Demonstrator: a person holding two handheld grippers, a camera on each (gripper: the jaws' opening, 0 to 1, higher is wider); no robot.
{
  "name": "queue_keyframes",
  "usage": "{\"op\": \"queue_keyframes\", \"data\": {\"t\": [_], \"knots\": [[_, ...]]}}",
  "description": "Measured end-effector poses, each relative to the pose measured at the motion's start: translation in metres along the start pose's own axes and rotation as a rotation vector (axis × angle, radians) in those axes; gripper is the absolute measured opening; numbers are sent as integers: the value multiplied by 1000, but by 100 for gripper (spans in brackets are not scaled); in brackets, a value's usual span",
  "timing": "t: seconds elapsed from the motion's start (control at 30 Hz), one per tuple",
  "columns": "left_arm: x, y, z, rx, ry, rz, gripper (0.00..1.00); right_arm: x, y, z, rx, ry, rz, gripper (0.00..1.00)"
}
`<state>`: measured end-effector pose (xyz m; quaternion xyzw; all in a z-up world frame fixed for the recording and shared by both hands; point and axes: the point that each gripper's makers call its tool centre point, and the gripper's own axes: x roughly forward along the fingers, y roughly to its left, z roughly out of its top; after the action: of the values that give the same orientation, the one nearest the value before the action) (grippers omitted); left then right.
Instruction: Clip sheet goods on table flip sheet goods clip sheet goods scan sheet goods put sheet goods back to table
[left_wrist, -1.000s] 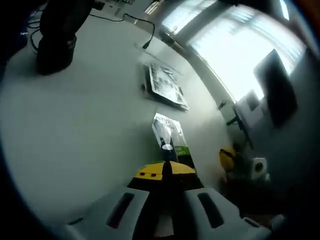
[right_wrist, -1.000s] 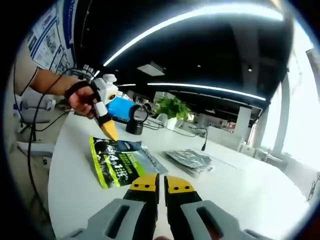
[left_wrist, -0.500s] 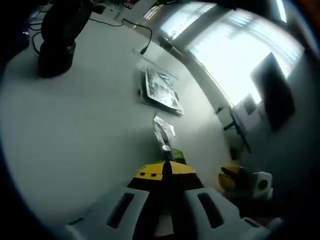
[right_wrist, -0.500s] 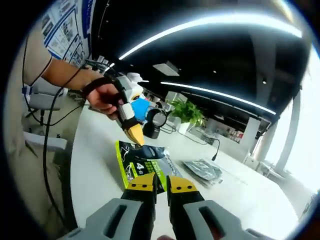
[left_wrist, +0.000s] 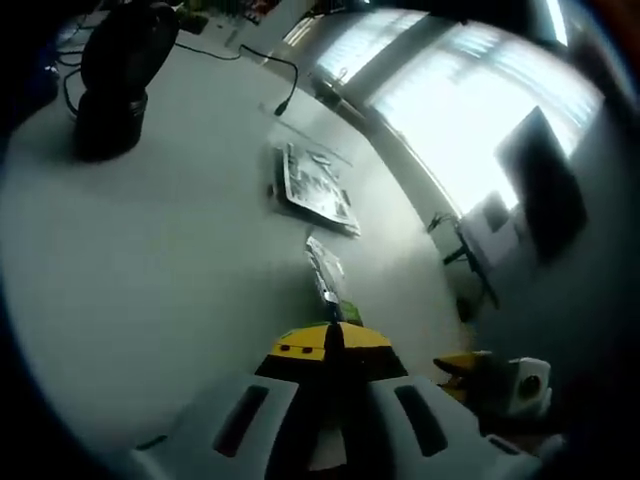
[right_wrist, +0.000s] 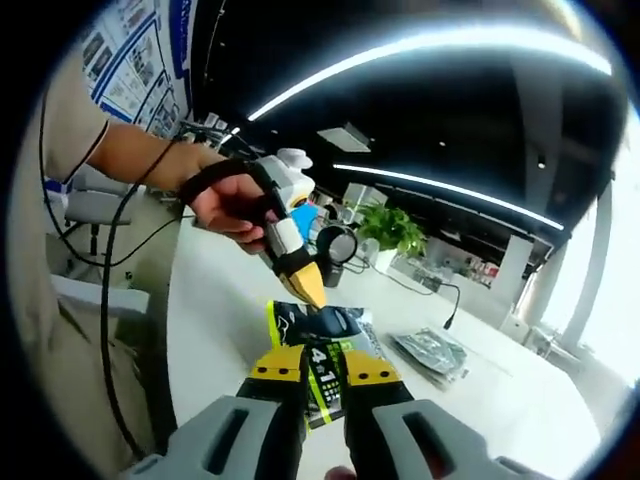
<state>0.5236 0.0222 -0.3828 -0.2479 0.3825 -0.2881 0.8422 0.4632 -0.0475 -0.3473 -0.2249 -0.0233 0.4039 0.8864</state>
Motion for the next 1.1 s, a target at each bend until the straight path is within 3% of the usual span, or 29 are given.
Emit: {"op": "queue_keyframes", "data": {"t": [0.3,0.53,0.77,0.93,1.1], "knots": [[2,6,10,7,4,-7,0,20,30,0,-7,38,58,11],[2,6,15,5,-2,-15,0,26,34,-2,-33,54,52,15],[3,6,16,-5,-15,-13,0,30,23,-7,-84,83,10,16],[3,5,16,-10,-20,-18,0,47,36,-10,-141,119,-24,16],[1,2,13,-24,-21,-22,0,54,32,-15,-185,147,-80,17]]}}
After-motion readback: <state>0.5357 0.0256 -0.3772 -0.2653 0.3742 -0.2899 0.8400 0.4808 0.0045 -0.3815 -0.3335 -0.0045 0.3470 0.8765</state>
